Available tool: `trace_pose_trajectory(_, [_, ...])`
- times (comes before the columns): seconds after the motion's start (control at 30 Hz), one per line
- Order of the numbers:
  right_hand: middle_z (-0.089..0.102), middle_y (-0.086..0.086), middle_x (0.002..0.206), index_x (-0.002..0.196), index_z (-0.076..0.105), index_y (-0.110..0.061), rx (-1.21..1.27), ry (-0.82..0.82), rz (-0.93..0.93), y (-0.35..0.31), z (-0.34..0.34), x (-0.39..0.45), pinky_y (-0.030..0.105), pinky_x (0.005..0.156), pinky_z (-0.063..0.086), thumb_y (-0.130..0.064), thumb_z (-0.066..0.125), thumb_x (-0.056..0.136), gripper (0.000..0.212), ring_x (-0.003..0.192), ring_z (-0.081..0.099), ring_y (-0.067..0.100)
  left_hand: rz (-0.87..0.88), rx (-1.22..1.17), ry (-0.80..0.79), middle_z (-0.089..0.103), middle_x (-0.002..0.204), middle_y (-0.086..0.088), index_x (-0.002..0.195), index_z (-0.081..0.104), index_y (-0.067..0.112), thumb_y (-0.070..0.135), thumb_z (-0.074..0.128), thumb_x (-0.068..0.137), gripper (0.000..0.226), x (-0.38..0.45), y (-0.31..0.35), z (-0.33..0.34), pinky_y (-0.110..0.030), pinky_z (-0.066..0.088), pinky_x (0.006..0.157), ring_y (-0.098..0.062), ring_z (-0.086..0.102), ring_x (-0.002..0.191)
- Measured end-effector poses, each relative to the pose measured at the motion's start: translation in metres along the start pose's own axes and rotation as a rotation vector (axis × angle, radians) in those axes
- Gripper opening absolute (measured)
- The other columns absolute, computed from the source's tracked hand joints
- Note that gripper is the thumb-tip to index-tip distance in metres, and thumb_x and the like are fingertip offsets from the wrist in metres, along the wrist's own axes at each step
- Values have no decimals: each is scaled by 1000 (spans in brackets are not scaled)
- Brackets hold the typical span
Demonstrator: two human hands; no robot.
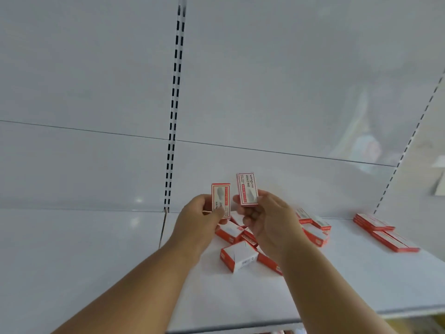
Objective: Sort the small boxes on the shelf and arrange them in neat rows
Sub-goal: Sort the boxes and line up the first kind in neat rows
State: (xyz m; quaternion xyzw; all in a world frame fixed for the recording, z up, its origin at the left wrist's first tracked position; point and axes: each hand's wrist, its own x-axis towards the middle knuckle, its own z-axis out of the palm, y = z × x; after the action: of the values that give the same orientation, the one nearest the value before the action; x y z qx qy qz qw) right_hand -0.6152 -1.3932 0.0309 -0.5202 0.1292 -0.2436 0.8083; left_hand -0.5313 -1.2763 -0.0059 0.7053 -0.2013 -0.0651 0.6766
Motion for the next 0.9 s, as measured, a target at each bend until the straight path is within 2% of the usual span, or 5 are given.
trace_pose_trajectory(0.13, [72,21,102,111,60,-2,-127,15,-86,-10,-14,-21,39,78,50,2,41,100,23,85,65,31,111,30,-67,71,100,8,120,56,31,20,64,94,29,-21,18,1,-35,61,79,-12,73,81])
trace_pose_trajectory(0.37, [74,17,89,100,63,-1,-304,166,-245,-49,-80,-51,35,60,45,-8,54,98,12,66,62,23,198,157,-203,73,91,14,113,54,36,26,70,90,29,-48,53,69,-13,52,59,-4,71,76])
trace_pose_trajectory(0.53, [75,13,85,100,66,-1,-420,310,-272,-85,-164,-74,30,57,47,-7,55,97,13,64,64,20,204,208,-322,72,90,15,113,55,34,27,71,89,30,-62,61,162,-19,54,69,-3,69,76])
trace_pose_trajectory(0.73, [75,9,86,97,68,-7,-588,345,-154,-137,-287,-78,37,74,58,-6,58,95,11,77,68,23,123,235,-374,68,104,9,119,56,26,20,65,93,28,-81,62,295,-21,56,70,-9,70,83])
trace_pose_trajectory(0.9, [72,8,81,85,71,-17,-810,370,-75,-171,-368,-45,26,56,50,-10,60,94,16,66,59,19,21,310,-346,65,105,5,116,46,30,18,66,93,33,-71,59,385,-22,57,71,-13,68,88])
